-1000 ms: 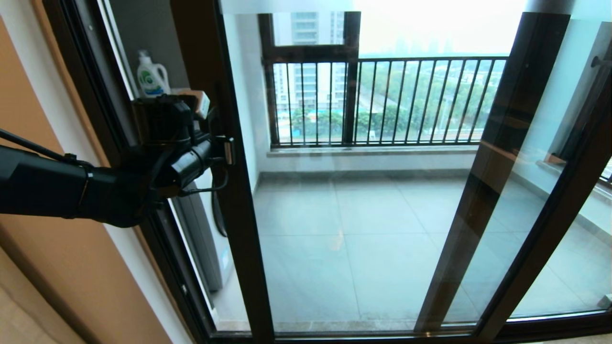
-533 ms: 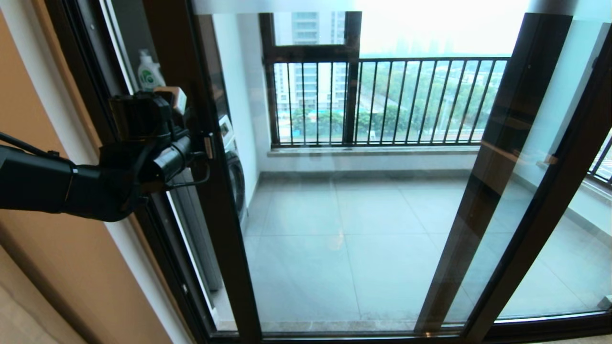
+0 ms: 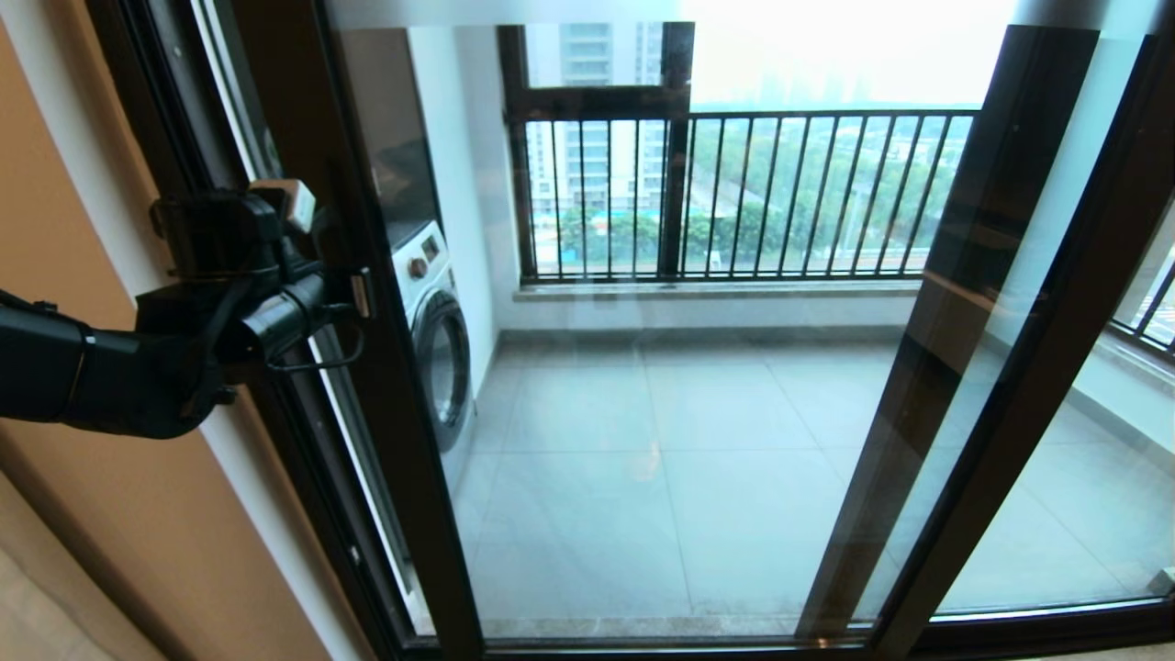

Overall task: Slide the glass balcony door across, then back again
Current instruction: Close the slid door

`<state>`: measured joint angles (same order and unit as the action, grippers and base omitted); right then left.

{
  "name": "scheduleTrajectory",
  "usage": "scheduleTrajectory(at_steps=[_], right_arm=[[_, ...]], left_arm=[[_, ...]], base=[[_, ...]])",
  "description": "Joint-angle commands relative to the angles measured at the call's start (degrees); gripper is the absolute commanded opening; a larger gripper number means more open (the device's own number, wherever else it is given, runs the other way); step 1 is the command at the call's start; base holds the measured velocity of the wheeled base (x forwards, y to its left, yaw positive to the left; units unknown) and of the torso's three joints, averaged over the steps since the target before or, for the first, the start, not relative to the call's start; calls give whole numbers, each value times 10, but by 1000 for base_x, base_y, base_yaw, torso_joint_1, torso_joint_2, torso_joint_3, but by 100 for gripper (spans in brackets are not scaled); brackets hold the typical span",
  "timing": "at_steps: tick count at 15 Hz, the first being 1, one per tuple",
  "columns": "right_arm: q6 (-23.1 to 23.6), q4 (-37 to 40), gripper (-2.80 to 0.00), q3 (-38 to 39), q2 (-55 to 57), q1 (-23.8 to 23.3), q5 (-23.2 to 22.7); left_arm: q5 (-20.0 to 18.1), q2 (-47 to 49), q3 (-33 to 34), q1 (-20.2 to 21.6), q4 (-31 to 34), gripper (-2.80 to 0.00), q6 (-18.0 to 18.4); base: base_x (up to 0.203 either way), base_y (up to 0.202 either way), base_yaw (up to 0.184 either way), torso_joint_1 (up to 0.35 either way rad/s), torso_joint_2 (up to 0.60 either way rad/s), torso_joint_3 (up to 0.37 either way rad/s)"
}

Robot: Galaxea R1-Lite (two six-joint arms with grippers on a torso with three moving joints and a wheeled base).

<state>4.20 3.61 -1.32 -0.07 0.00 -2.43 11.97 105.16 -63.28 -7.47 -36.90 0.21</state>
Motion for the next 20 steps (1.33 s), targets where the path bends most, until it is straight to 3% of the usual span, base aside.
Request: scheduleTrajectory(at_steps=[1, 11, 20], right_arm=[[1, 1, -280, 0, 1, 0, 0], [0, 1, -280, 0, 1, 0, 0], [1, 0, -280, 0, 1, 0, 0]], left_arm=[[-11, -2, 0, 21, -2, -280, 0], [-46, 4, -6, 84, -3, -280, 3], [-57, 22, -20, 115, -4, -280, 5]], base=[[0, 0, 0, 0, 0, 0], [0, 0, 0, 0, 0, 0], [0, 0, 0, 0, 0, 0]])
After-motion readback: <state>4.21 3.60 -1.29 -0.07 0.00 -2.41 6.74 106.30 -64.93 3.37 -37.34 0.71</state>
